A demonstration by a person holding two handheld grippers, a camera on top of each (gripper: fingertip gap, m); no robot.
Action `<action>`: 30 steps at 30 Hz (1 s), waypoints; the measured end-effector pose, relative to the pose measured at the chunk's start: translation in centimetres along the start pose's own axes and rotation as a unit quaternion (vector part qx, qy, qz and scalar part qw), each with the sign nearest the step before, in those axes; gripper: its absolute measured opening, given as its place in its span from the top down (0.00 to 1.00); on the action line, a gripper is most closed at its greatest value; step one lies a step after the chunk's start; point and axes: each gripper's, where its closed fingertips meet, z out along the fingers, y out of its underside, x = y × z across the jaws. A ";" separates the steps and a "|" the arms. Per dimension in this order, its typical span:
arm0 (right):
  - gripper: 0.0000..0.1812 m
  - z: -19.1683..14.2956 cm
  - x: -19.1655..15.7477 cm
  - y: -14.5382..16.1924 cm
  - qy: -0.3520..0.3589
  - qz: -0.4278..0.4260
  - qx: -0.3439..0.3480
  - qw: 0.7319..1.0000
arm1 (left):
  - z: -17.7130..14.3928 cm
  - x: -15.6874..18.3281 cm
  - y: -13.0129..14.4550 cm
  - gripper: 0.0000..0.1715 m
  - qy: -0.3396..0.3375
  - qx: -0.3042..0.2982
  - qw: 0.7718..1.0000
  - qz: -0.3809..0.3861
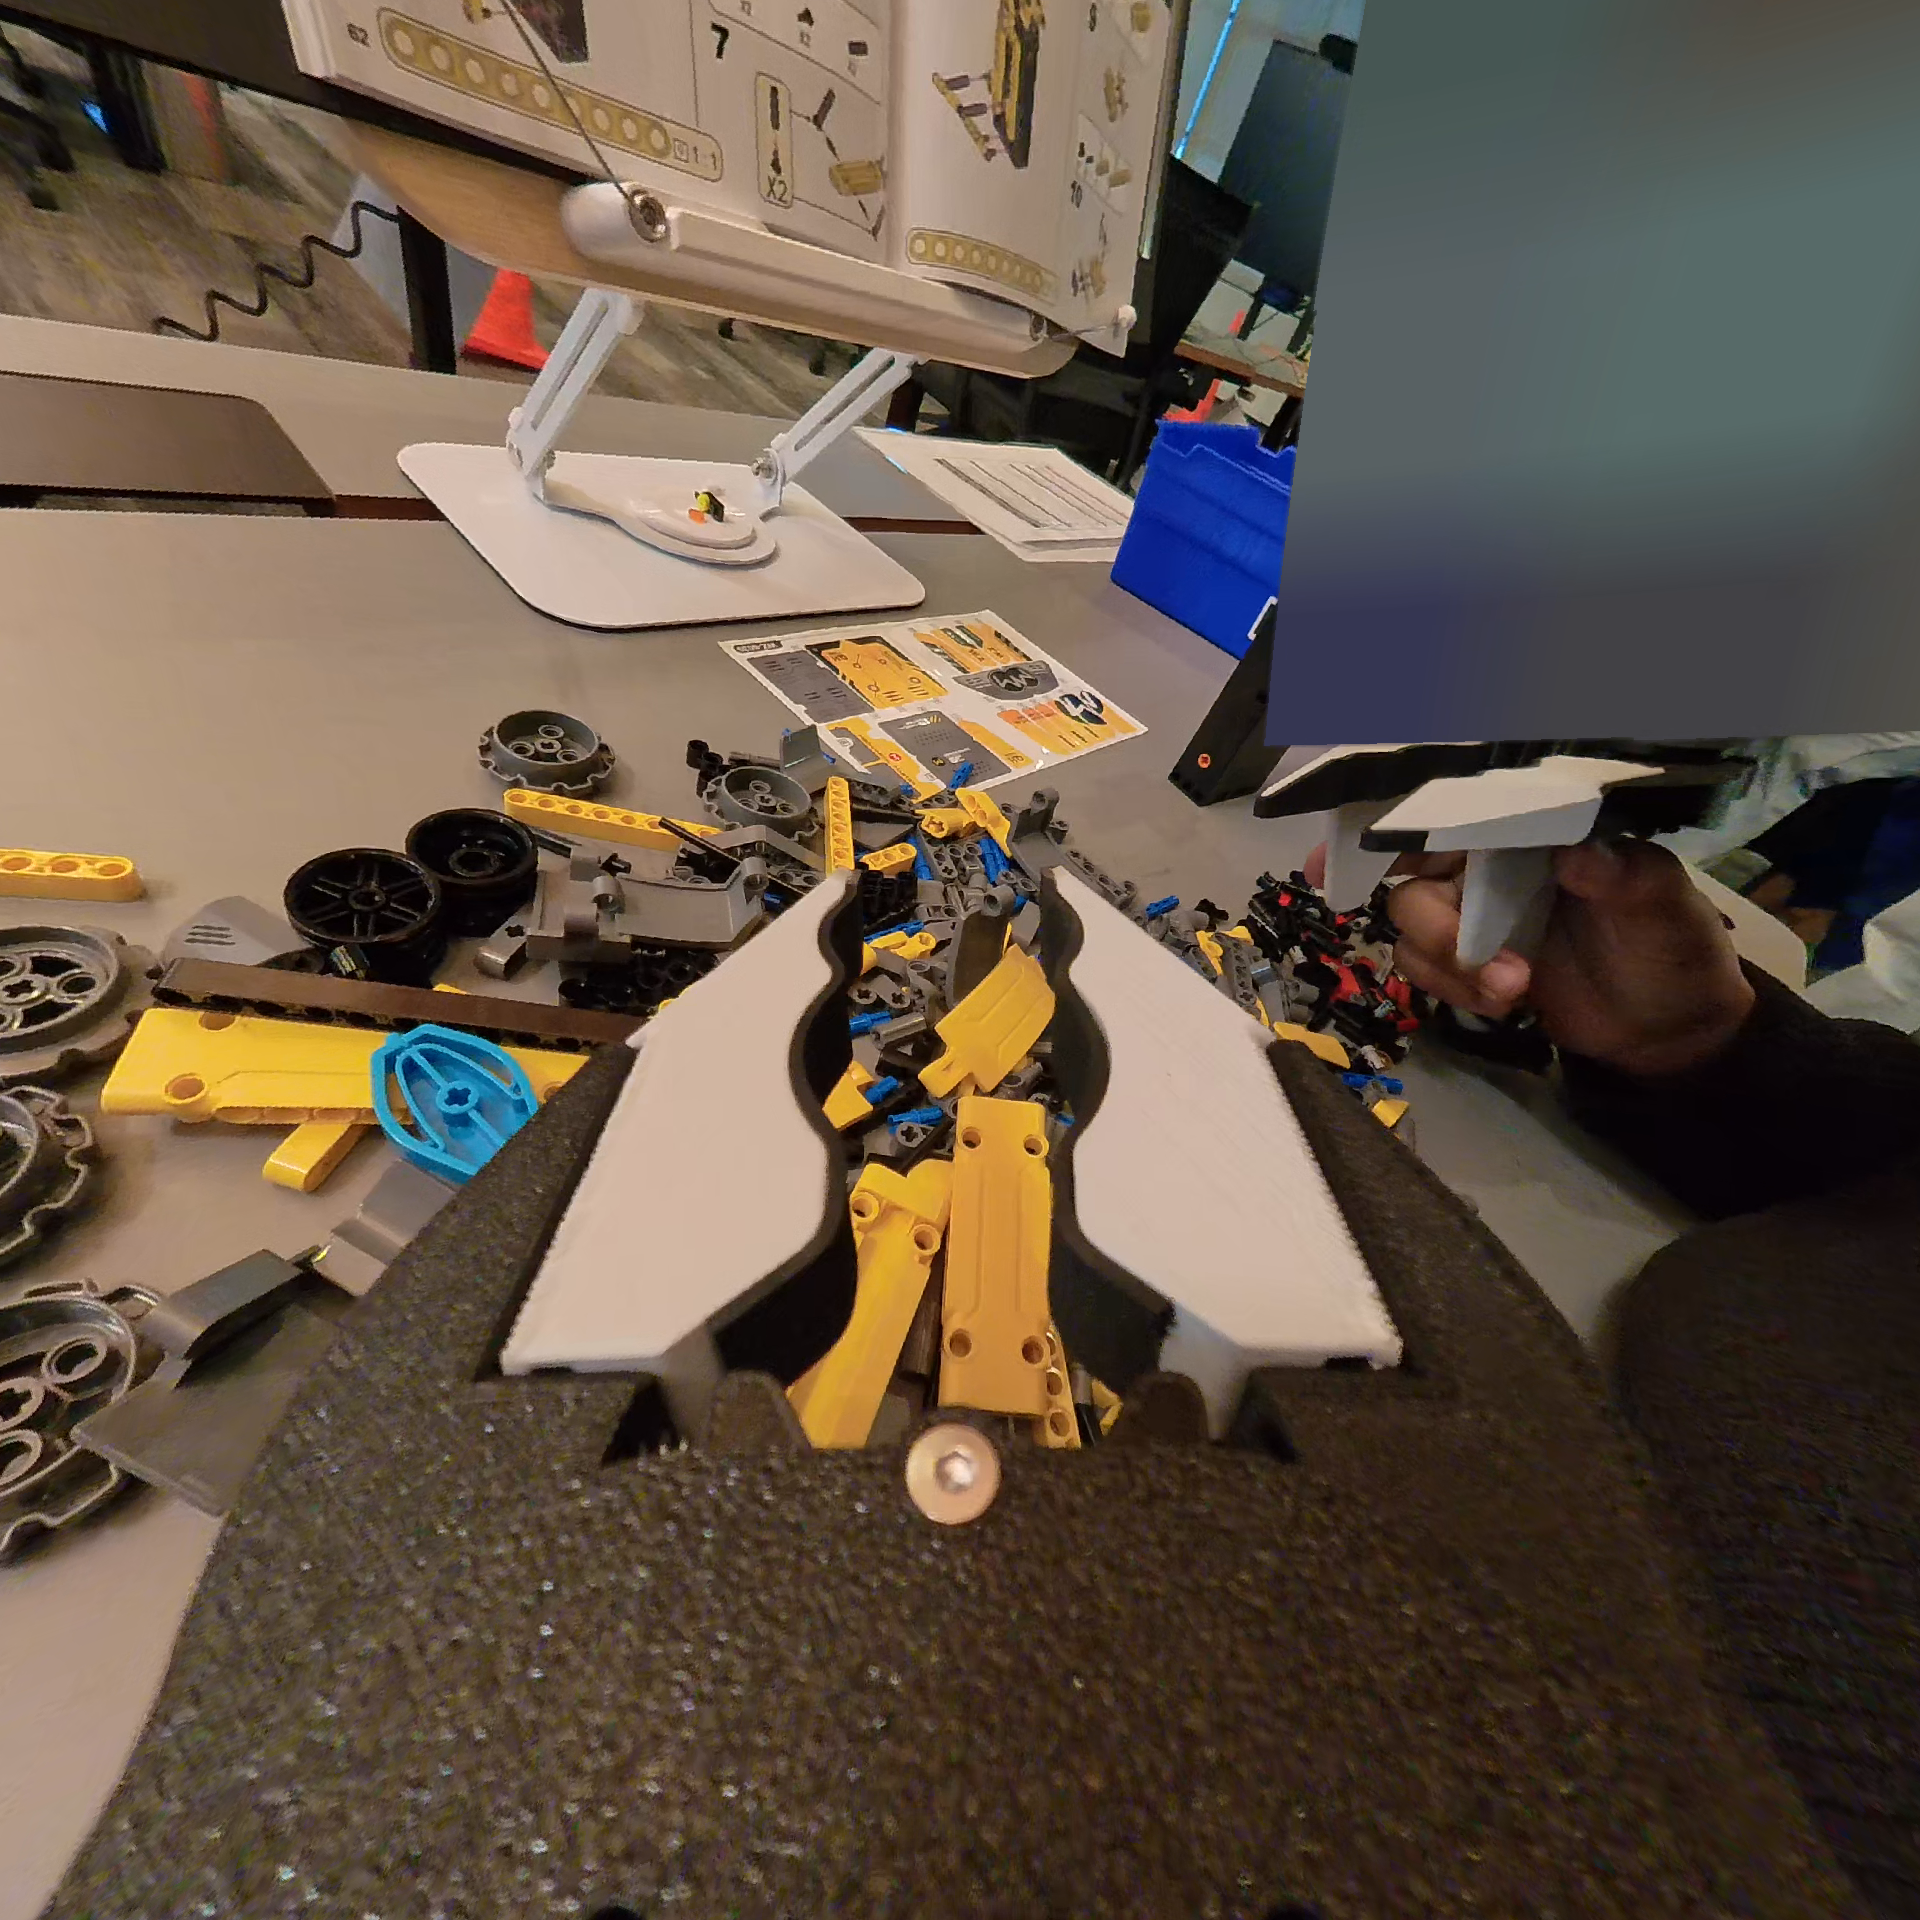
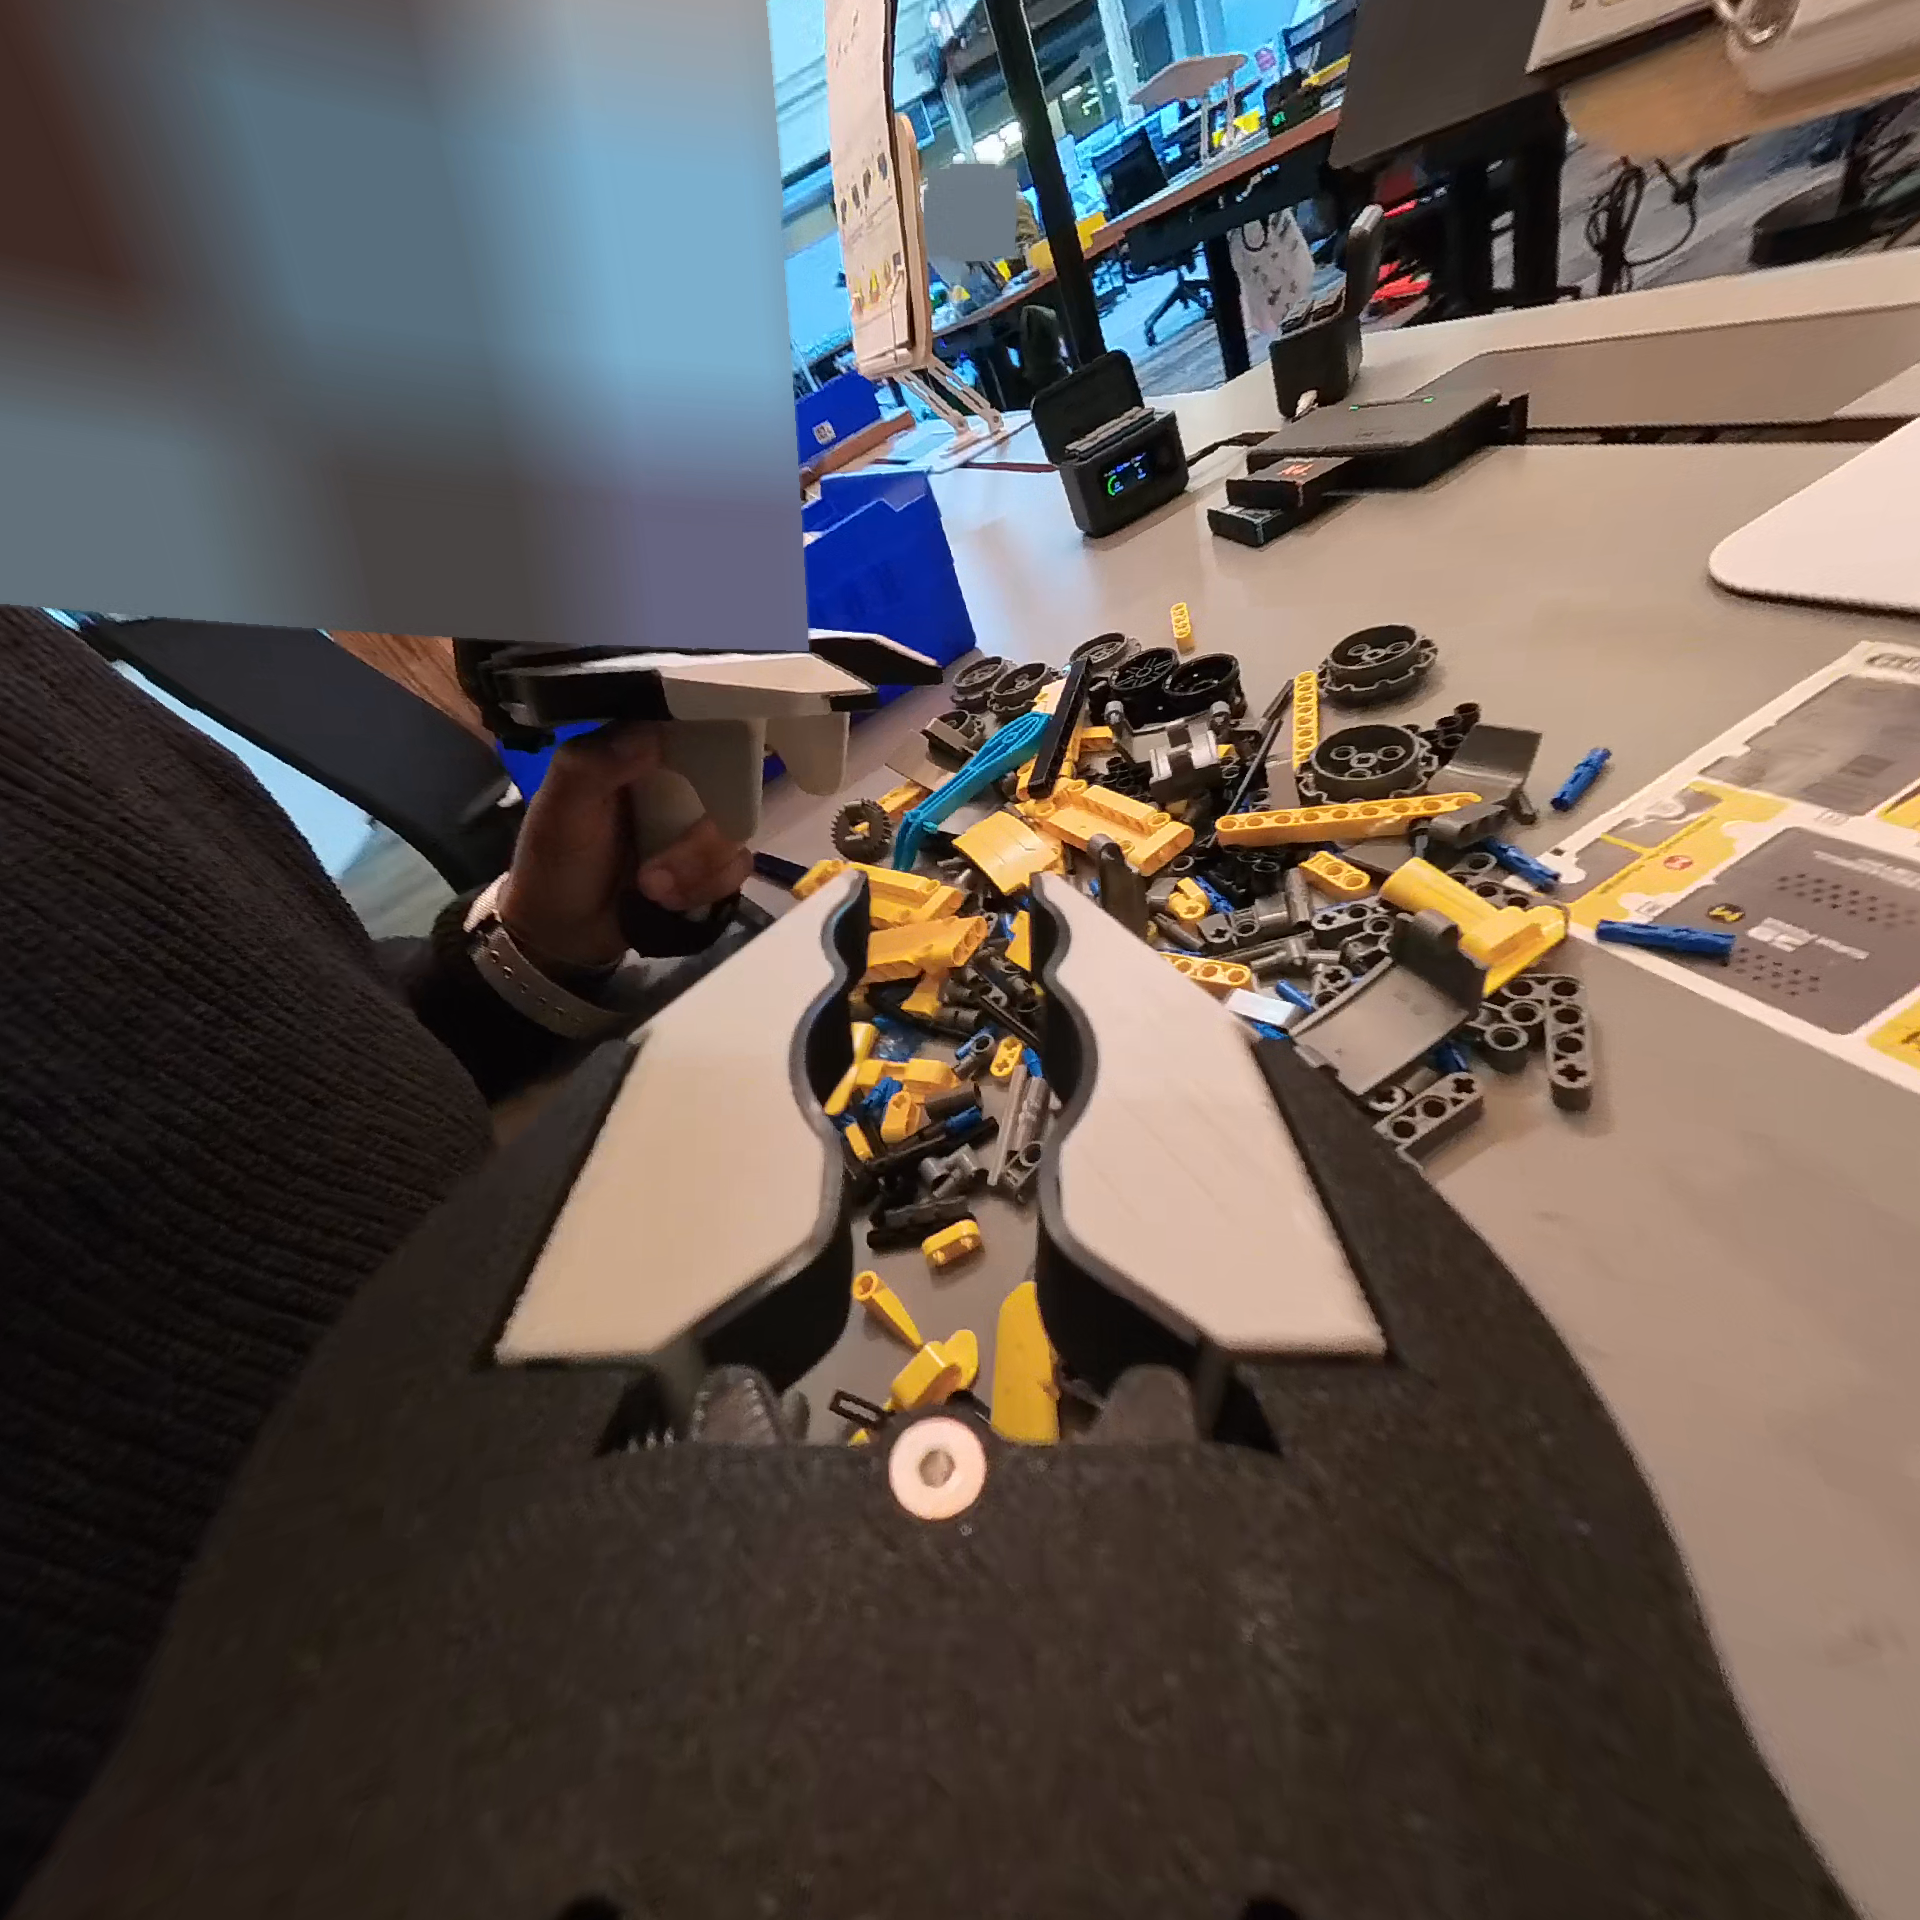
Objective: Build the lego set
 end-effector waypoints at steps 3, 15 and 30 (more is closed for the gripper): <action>0.84 0.0 0.2 0.0 -0.005 0.013 0.004 1.000 | 0.0 0.0 0.0 0.80 0.000 0.000 1.000 0.000; 0.84 0.1 0.4 0.1 -0.008 0.023 0.003 1.000 | 0.0 0.0 0.0 0.80 0.001 0.000 1.000 0.000; 0.84 -4.5 0.5 -5.2 0.084 -0.060 0.103 0.989 | 0.1 0.4 0.3 0.80 -0.006 -0.004 1.000 0.025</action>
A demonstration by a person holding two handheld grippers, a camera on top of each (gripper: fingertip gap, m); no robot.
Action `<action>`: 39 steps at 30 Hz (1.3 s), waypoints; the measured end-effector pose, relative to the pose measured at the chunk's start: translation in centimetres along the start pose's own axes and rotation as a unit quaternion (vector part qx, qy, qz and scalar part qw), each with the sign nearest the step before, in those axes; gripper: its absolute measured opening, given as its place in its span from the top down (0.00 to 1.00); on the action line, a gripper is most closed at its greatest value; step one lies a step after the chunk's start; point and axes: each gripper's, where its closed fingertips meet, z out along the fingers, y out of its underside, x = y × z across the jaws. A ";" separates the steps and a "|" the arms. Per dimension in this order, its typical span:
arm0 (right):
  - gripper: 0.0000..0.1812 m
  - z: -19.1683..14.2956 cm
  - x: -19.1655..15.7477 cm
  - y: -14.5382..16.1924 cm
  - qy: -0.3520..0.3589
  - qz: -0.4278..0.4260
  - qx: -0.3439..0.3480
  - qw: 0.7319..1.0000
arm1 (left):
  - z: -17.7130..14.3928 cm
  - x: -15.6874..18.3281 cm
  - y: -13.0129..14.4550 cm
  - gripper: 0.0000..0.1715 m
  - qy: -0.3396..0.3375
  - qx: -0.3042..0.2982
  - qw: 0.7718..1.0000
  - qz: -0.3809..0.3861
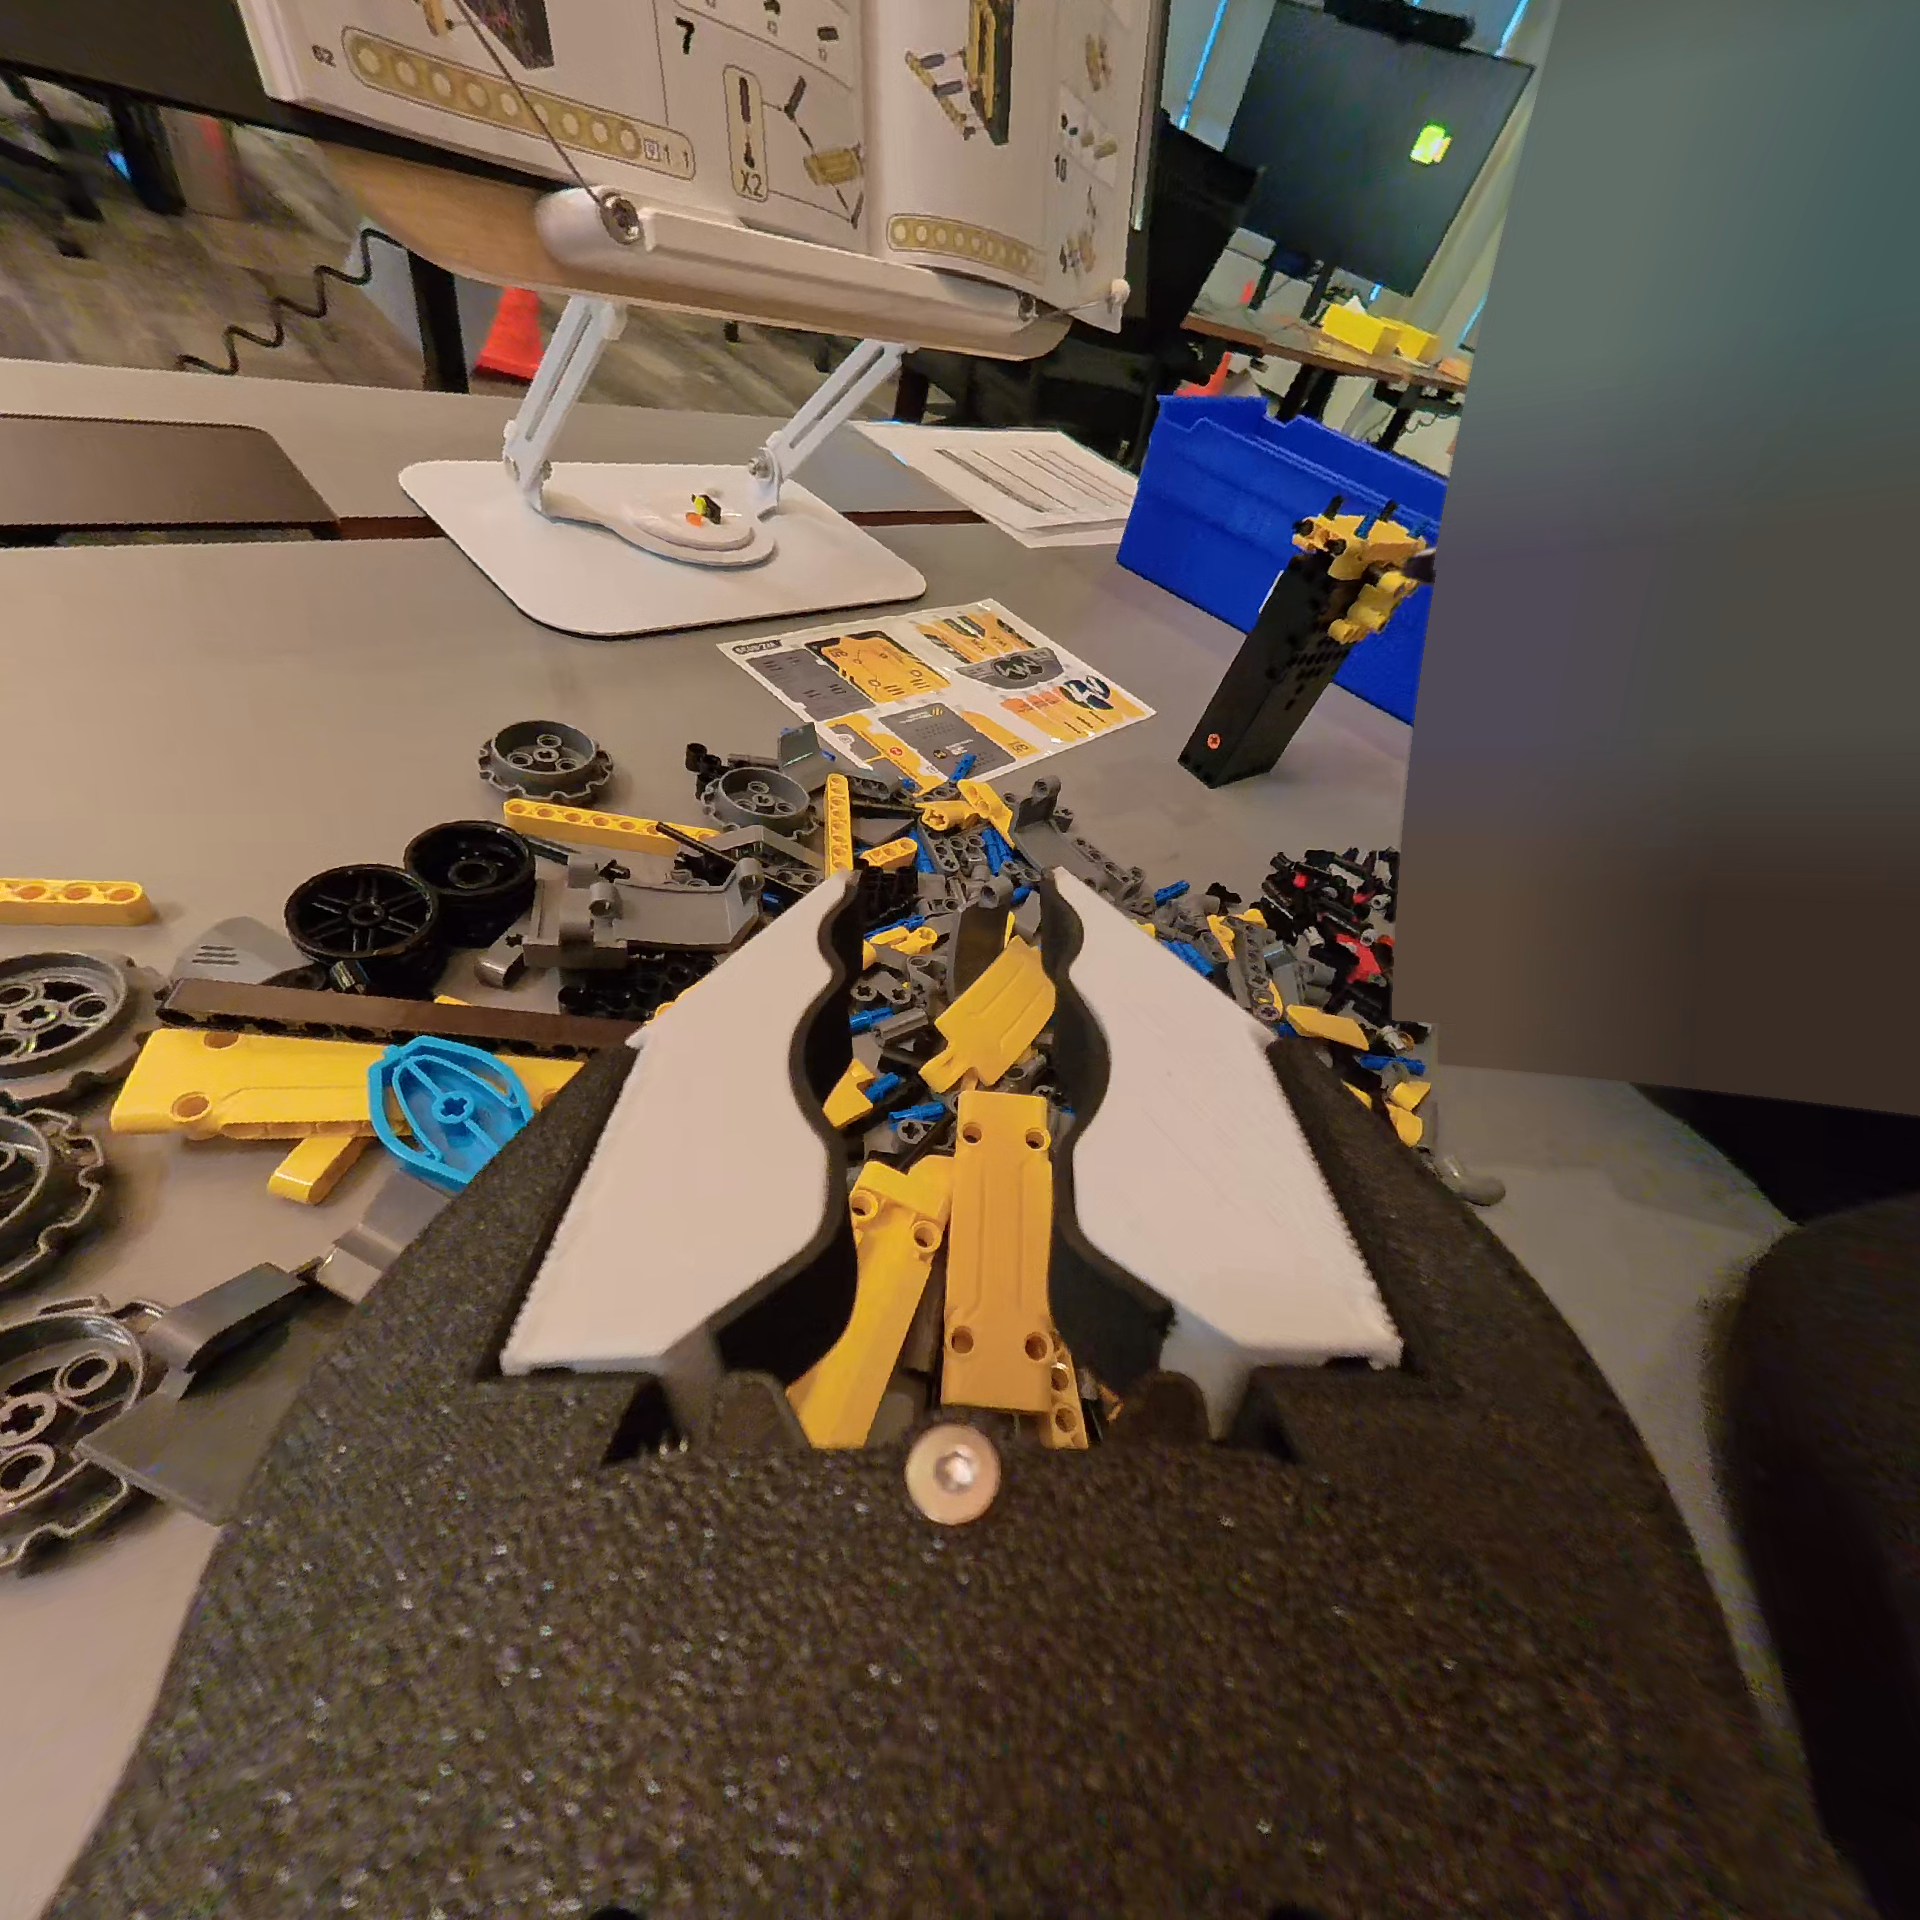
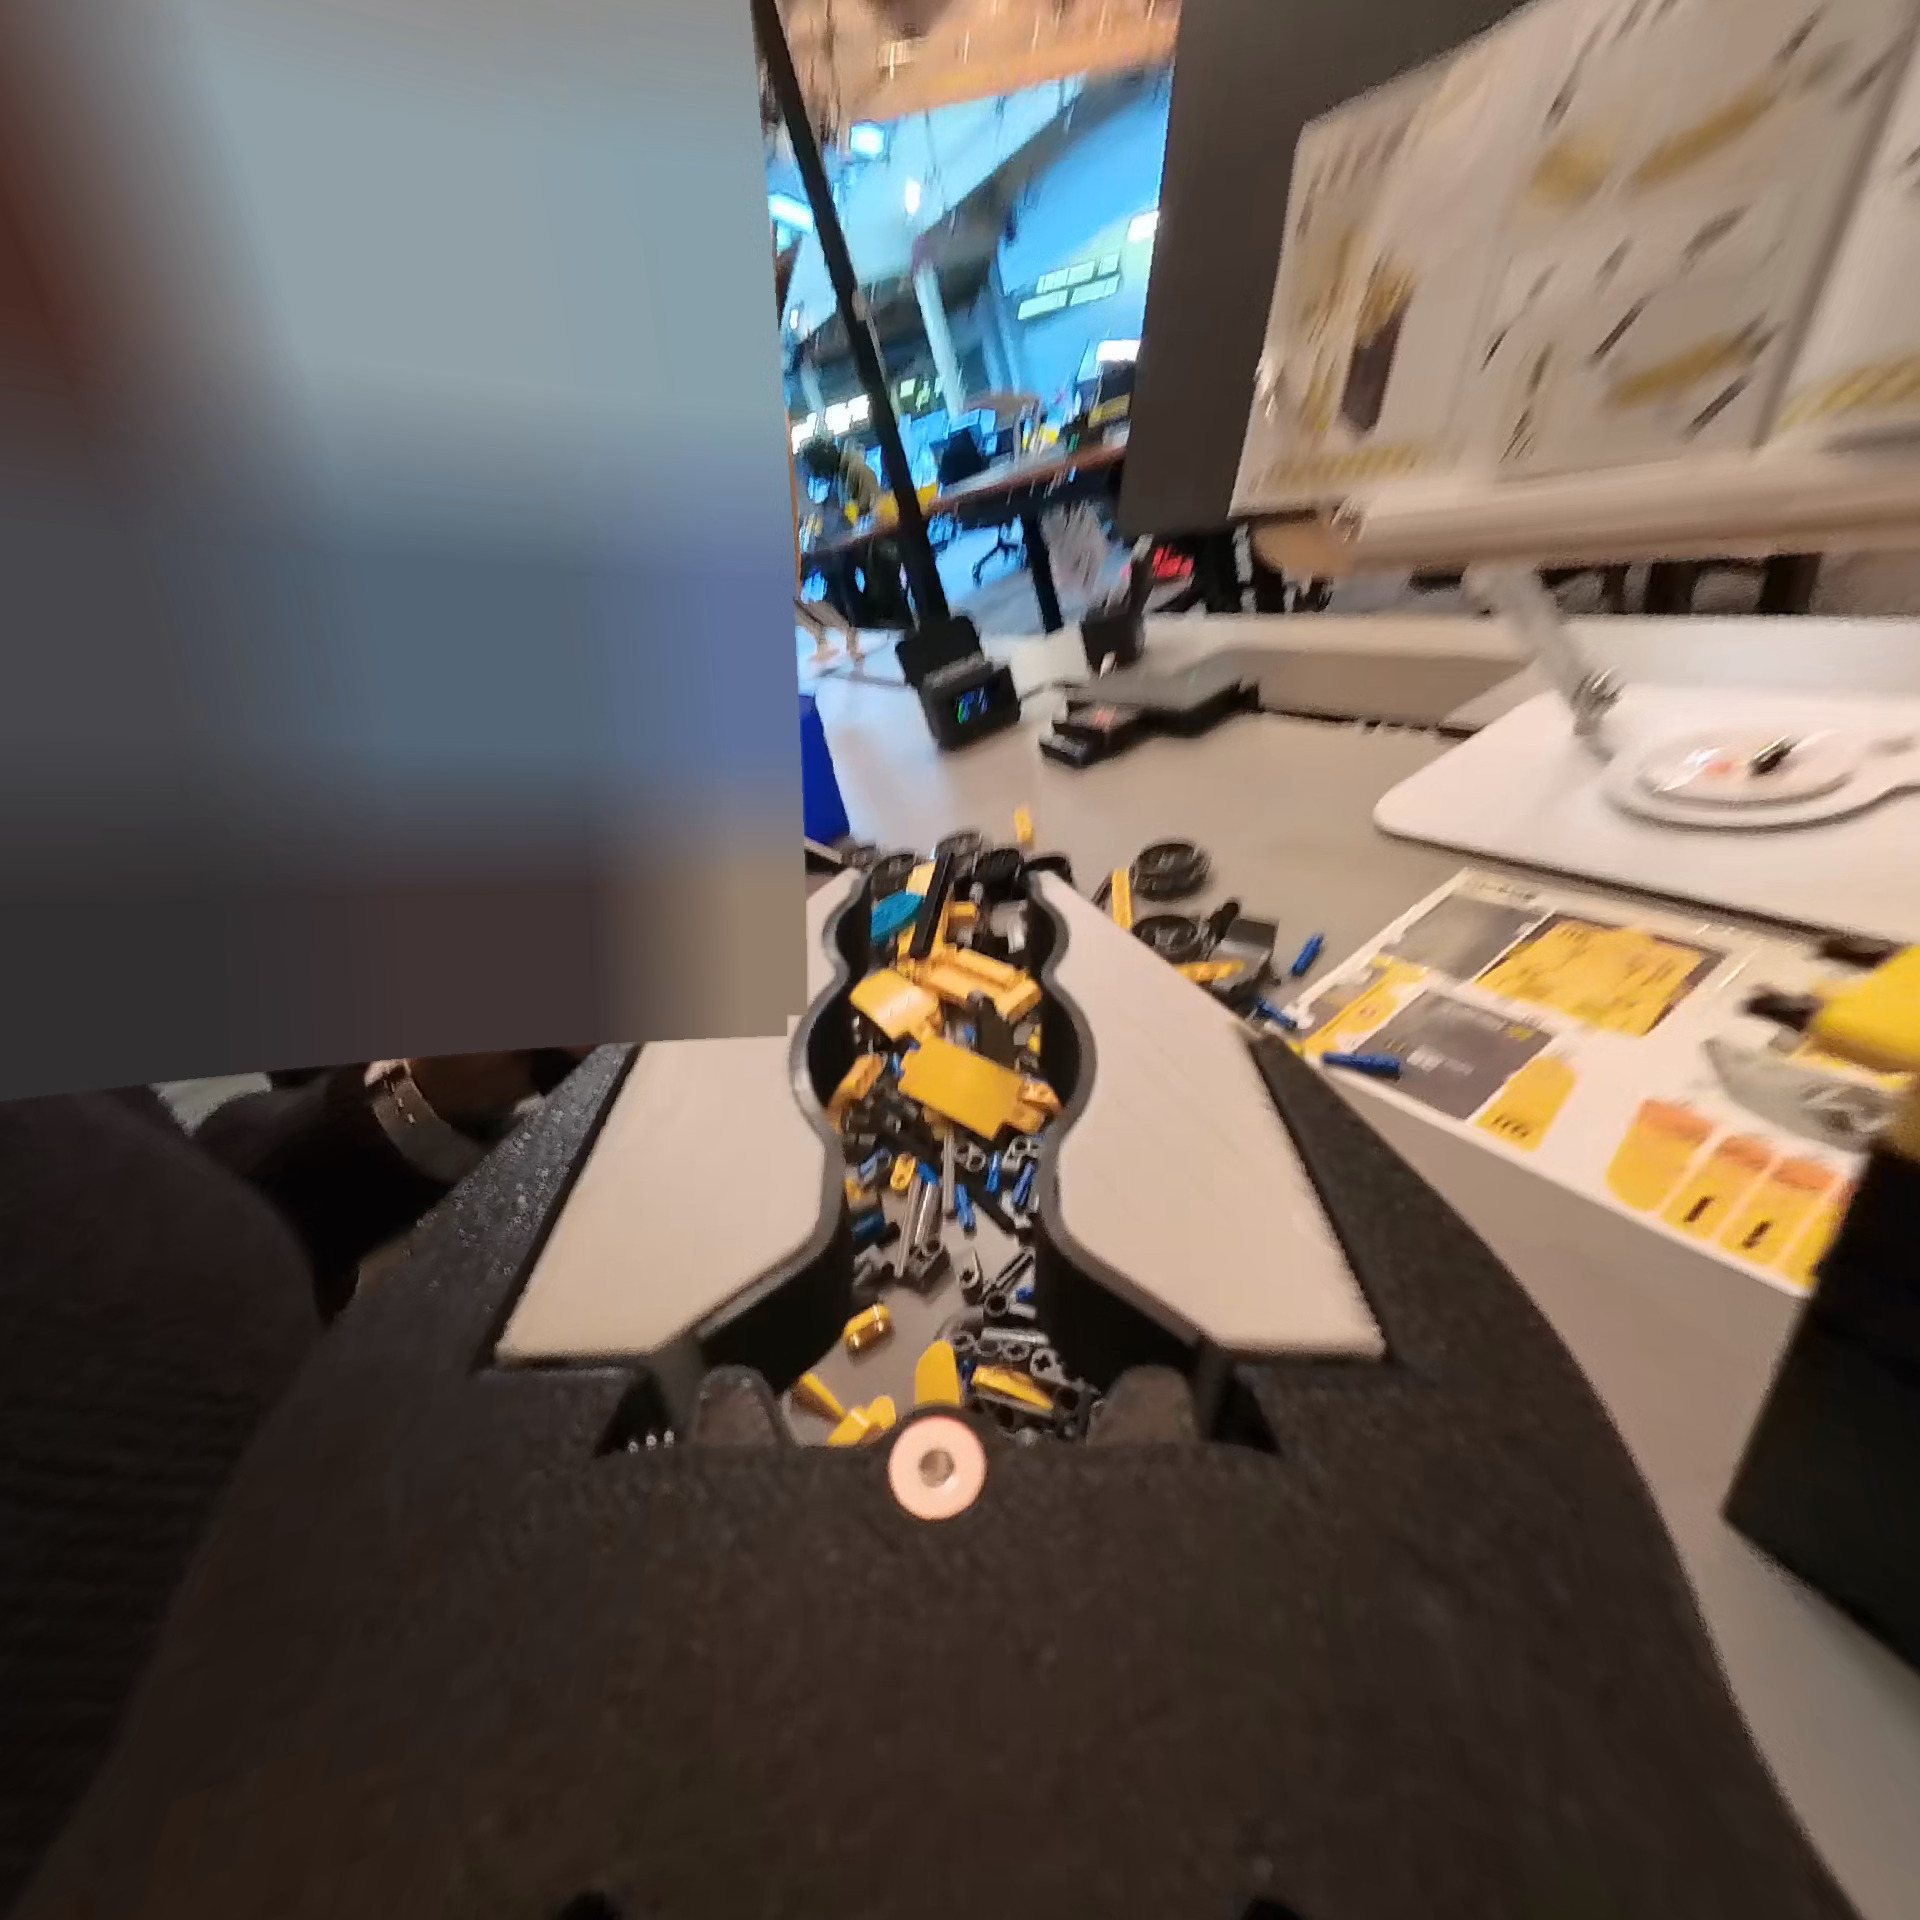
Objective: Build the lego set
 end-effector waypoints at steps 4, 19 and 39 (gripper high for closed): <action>0.84 -0.5 -0.3 -0.8 0.005 -0.018 0.013 1.000 | -0.1 0.2 -0.2 0.80 0.007 0.007 1.000 -0.006; 0.86 -3.6 2.0 -1.6 0.073 -0.068 0.029 0.995 | 0.0 0.7 -0.1 0.81 0.011 0.007 1.000 0.005; 0.87 -4.4 2.5 -1.6 0.076 -0.047 0.038 0.995 | 0.2 0.7 0.2 0.81 0.008 -0.002 1.000 0.011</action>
